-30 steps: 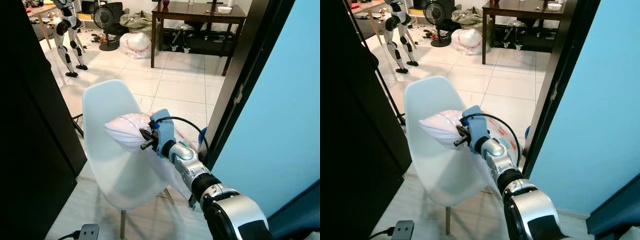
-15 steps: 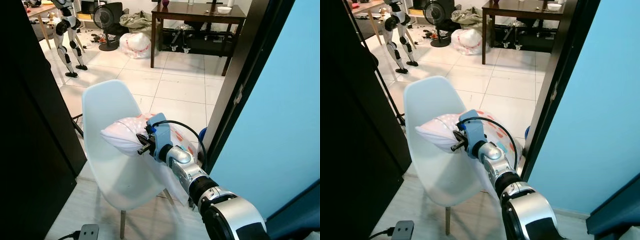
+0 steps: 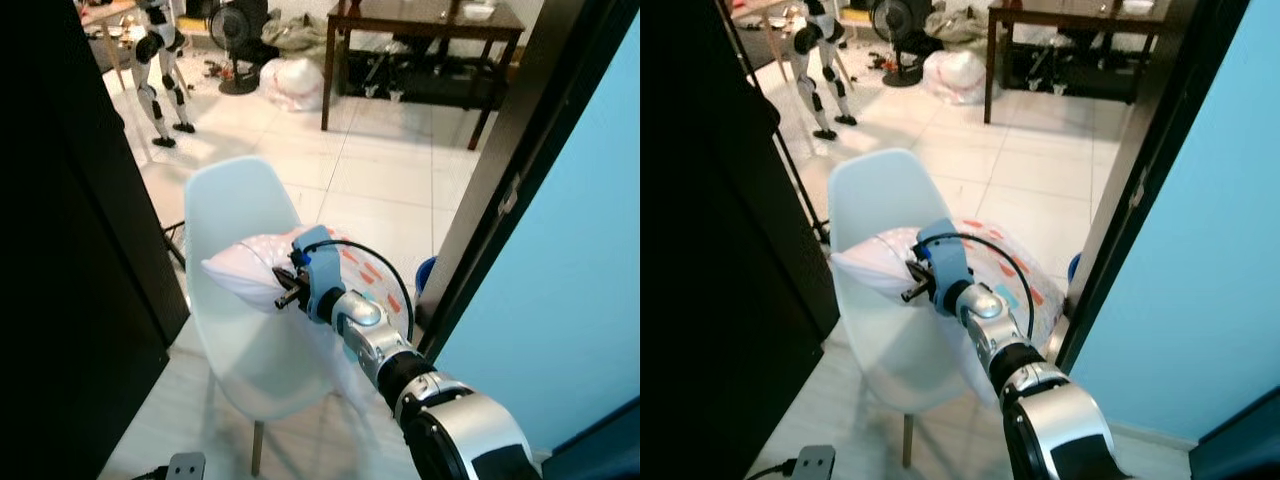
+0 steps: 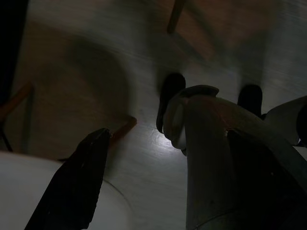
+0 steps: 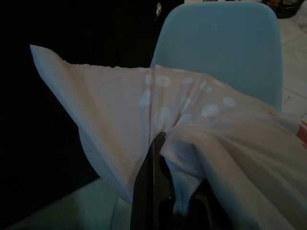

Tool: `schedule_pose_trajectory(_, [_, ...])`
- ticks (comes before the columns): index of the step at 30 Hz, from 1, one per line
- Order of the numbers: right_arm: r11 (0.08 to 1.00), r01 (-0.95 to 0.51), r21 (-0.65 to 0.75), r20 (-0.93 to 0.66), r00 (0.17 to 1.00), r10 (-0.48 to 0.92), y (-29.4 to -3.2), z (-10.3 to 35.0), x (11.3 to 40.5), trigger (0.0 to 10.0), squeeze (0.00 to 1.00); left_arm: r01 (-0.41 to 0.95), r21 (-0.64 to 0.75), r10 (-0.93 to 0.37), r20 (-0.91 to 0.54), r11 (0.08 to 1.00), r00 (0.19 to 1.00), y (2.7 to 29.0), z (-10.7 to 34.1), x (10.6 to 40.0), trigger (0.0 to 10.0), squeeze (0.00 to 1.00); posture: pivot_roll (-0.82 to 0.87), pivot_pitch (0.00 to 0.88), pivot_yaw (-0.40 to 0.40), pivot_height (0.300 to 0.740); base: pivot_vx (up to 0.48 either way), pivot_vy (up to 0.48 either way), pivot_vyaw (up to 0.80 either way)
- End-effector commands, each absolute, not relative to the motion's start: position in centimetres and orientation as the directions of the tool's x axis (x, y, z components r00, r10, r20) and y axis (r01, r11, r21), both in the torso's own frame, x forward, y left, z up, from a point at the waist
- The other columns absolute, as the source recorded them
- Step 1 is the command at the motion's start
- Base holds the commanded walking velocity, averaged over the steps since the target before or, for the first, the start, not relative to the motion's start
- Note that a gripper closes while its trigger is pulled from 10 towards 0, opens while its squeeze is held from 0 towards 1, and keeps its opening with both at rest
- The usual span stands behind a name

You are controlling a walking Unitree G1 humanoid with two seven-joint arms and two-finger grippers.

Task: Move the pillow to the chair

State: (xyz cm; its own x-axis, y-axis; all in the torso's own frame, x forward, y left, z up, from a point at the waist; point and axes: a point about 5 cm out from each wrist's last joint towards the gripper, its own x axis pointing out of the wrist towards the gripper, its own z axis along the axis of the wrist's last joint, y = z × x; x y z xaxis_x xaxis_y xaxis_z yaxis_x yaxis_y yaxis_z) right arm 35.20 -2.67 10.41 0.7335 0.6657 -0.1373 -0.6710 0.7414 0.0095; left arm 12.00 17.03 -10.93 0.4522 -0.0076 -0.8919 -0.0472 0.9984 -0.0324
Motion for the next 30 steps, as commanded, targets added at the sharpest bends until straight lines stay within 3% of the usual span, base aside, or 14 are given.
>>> schedule_pose_trajectory(1, [0.719,-0.695,-0.008,-0.107,0.716,0.690,-1.94,11.23,35.29,10.0,0.00,-0.041,-0.036,-0.017,-0.919,0.999,0.394,16.60,-11.44,10.50,10.0,0.00,-0.02,0.046,-0.065,0.740,0.000,-0.292,0.00])
schedule_pose_trajectory(8, [0.718,-0.696,-0.010,-0.108,0.714,0.691,-1.97,11.22,35.29,10.0,0.00,-0.052,-0.034,-0.011,-0.919,0.998,0.393,16.69,-11.43,10.53,10.0,0.00,-0.02,0.052,-0.066,0.740,0.000,-0.356,0.00])
schedule_pose_trajectory(14, [0.703,-0.711,-0.024,-0.116,0.700,0.705,-1.83,11.12,35.15,10.0,0.00,-0.094,-0.014,0.023,-0.921,0.995,0.389,16.88,-11.45,10.46,10.0,0.00,-0.02,0.055,-0.066,0.740,0.000,0.000,0.00])
schedule_pose_trajectory(30, [0.700,-0.713,-0.031,-0.113,0.699,0.706,-1.76,11.19,35.15,10.0,0.00,-0.098,-0.006,0.034,-0.918,0.995,0.395,17.11,-11.36,10.75,10.0,0.00,-0.02,0.054,-0.059,0.740,0.000,0.000,0.75])
